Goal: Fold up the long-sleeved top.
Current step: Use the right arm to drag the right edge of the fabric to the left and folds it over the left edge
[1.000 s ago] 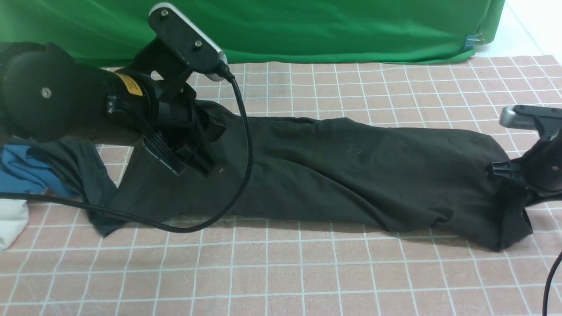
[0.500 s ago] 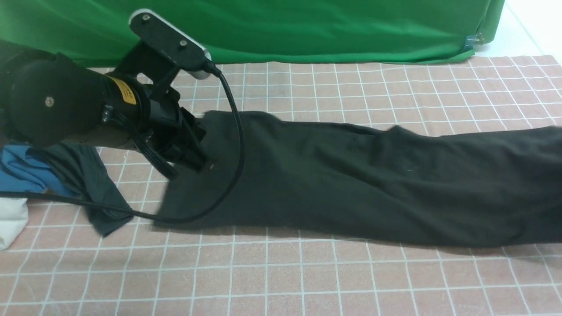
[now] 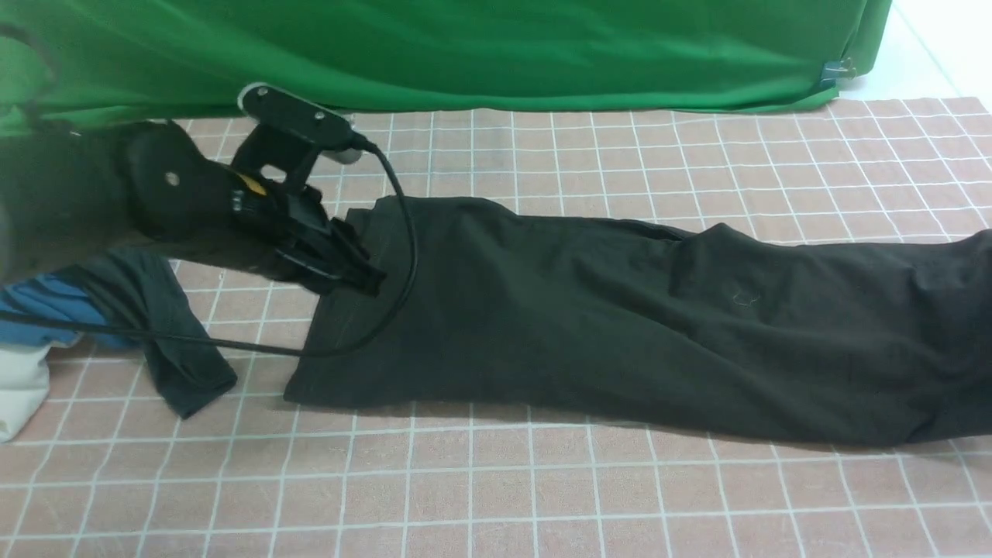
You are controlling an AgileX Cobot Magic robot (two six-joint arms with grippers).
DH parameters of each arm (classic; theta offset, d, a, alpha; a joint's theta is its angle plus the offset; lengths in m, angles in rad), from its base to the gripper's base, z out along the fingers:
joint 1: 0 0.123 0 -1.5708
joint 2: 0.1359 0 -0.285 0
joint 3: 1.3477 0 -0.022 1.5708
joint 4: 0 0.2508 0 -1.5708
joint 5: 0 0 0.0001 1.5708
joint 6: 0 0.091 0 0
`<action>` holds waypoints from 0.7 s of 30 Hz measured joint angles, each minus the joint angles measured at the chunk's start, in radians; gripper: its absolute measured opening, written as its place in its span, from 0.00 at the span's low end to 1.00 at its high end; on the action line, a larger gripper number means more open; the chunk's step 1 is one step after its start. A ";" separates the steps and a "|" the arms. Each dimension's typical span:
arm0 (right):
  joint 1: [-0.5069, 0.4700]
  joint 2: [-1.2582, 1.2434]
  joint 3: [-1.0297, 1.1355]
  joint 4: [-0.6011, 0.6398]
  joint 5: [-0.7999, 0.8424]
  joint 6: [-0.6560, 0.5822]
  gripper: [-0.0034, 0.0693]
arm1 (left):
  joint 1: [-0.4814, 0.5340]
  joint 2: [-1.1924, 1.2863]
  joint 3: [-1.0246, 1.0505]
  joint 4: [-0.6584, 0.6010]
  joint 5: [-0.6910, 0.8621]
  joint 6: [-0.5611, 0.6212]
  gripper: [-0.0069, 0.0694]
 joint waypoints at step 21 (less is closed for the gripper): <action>0.000 0.000 0.000 0.030 -0.022 -0.027 0.19 | 0.042 0.516 -0.618 0.125 0.174 0.045 0.56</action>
